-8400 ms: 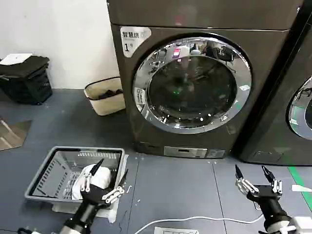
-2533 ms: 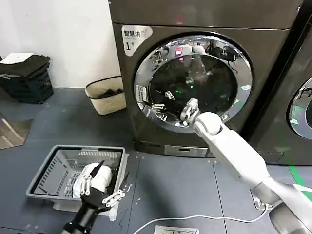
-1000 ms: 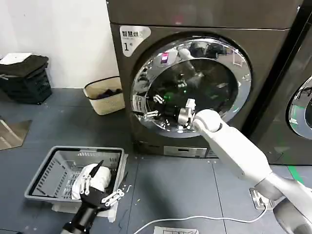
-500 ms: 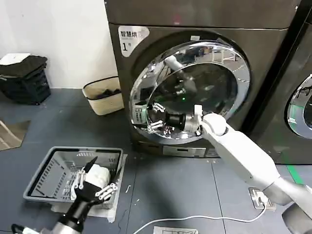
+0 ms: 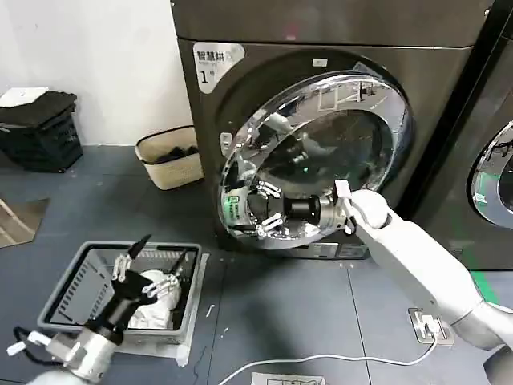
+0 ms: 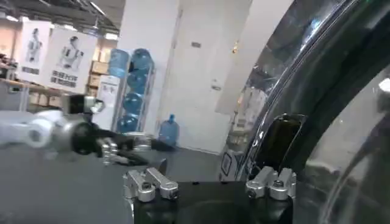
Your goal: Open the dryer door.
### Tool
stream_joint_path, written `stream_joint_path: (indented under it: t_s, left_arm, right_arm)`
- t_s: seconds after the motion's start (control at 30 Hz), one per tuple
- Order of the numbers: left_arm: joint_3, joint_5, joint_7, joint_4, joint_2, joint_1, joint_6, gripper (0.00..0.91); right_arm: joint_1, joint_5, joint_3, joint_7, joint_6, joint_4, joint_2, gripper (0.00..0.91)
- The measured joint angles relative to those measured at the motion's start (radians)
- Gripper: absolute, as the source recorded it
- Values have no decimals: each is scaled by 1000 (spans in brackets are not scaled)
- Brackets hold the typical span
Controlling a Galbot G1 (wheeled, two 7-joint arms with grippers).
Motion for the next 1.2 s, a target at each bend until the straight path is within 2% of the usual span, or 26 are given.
stream_joint_path:
  t_s: [0.37, 0.6, 1.2]
  left_arm:
    - [15, -54, 32, 84, 67, -111, -2, 907]
    - [47, -68, 37, 146, 97, -197, 7, 907]
    - [152, -104, 64, 300, 135, -438, 22, 907]
  right_arm:
    - [-48, 0, 47, -112, 0, 80, -63, 907]
    - [-87, -2, 88, -166, 19, 132, -106, 907]
    - [-258, -24, 291, -203, 35, 232, -198, 907]
